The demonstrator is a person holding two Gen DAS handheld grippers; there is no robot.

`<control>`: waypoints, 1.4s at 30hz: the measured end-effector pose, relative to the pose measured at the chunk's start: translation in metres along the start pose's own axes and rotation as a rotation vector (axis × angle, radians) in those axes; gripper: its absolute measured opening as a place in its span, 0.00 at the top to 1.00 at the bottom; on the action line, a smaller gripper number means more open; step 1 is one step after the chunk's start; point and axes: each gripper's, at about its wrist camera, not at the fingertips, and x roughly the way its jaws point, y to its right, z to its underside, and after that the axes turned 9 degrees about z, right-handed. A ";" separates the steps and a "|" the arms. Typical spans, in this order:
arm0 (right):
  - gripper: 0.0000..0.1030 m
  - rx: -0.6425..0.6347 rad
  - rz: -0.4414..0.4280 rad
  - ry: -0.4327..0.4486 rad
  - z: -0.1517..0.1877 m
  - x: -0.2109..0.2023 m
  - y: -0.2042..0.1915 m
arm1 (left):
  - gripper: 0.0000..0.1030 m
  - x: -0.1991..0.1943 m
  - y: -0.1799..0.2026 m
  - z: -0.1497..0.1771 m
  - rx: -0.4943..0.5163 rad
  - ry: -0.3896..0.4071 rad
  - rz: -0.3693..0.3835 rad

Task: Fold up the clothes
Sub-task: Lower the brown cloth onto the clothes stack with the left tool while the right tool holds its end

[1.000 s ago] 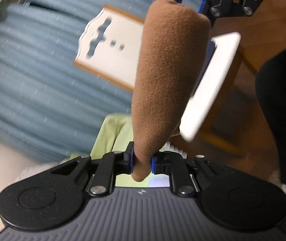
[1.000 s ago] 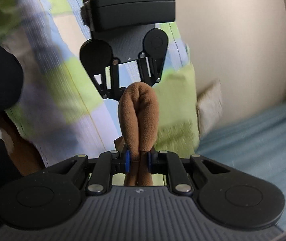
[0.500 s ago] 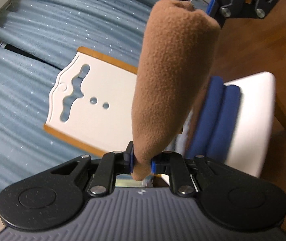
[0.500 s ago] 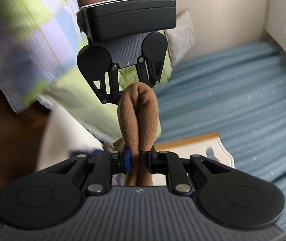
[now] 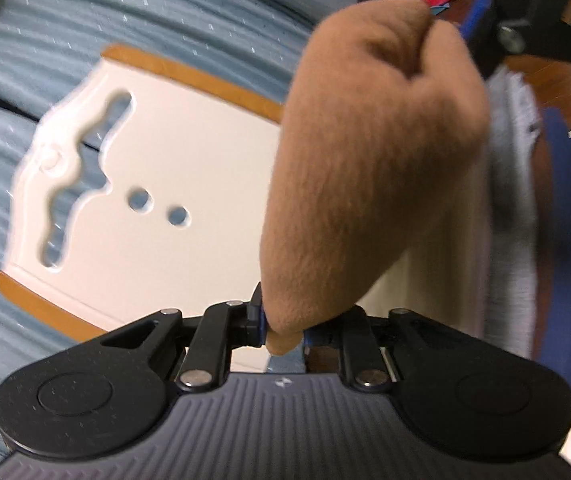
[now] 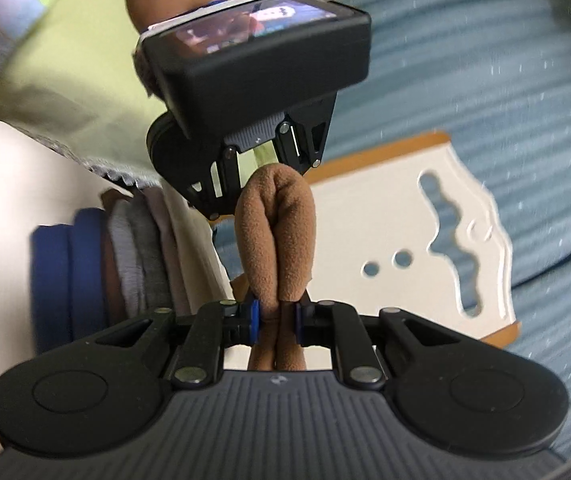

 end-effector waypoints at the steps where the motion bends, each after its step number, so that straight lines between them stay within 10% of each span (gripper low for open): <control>1: 0.88 0.011 -0.003 -0.020 0.000 0.011 -0.003 | 0.73 0.010 0.000 0.003 0.014 -0.019 -0.004; 14: 0.89 -0.026 -0.027 -0.158 0.005 0.056 -0.032 | 0.67 0.010 0.005 0.088 -0.196 -0.102 -0.008; 22: 0.89 -0.036 0.056 -0.254 -0.004 0.057 -0.020 | 0.67 -0.016 0.009 0.087 -0.305 0.063 0.012; 35: 0.76 -0.281 0.005 0.030 0.011 0.006 -0.051 | 0.70 -0.053 0.047 0.079 -0.297 0.116 0.011; 42: 0.86 -0.078 -0.087 0.019 0.006 0.008 -0.034 | 0.68 -0.051 0.045 0.080 -0.340 0.115 -0.007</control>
